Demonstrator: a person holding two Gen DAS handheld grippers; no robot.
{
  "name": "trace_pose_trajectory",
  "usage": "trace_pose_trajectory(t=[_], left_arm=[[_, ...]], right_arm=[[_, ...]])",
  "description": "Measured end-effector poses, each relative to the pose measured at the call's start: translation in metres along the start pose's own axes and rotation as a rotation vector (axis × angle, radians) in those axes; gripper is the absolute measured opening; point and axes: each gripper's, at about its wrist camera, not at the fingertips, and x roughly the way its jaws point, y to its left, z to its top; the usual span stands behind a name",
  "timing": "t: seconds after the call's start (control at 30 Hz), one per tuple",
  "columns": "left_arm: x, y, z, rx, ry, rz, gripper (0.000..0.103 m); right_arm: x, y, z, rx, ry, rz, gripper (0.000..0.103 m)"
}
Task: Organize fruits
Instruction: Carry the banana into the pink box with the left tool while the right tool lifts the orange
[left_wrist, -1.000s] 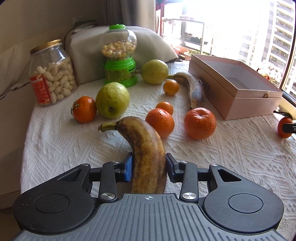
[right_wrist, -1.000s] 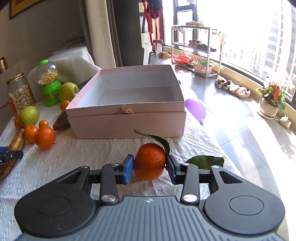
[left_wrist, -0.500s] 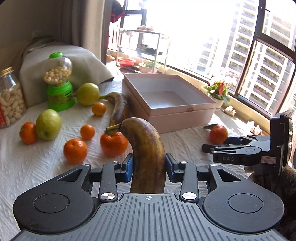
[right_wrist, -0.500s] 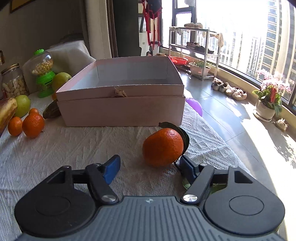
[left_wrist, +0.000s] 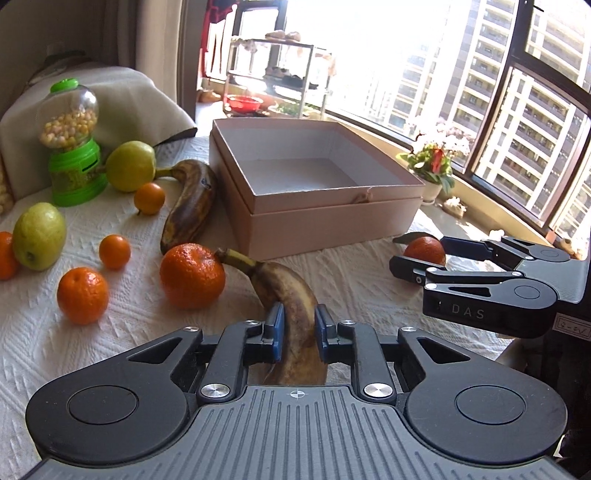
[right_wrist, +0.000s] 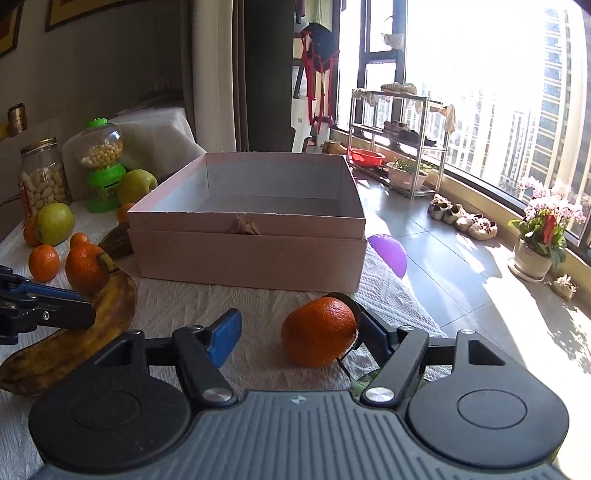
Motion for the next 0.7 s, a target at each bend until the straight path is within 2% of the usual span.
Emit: trace_pose_trajectory(t=[0.17,0.23,0.43,0.6,0.67,0.7], left_arm=[[-0.002,-0.006,-0.001,0.037,0.004,0.016,0.022],[-0.002,-0.005,-0.001,0.043,0.008,0.011,0.024],[-0.005,-0.008,-0.002,0.091,0.031,0.0,0.032],[-0.007,-0.017,-0.006,0.179,0.048,0.023,0.033],[-0.006,-0.023,-0.007,0.21,0.052,0.033,0.04],[-0.005,-0.024,-0.007,0.216,0.055,0.028,0.048]], right_arm=[[-0.008,0.021,0.009,-0.049,-0.031,0.141,0.072],[-0.01,0.026,0.009,-0.063,-0.03,0.173,0.071],[-0.016,0.023,0.007,-0.067,-0.044,0.143,0.07],[-0.026,-0.003,0.012,-0.016,-0.099,0.018,0.07],[-0.025,-0.012,0.011,0.002,-0.094,-0.013,0.07],[-0.023,-0.015,0.01,0.013,-0.085,-0.025,0.07]])
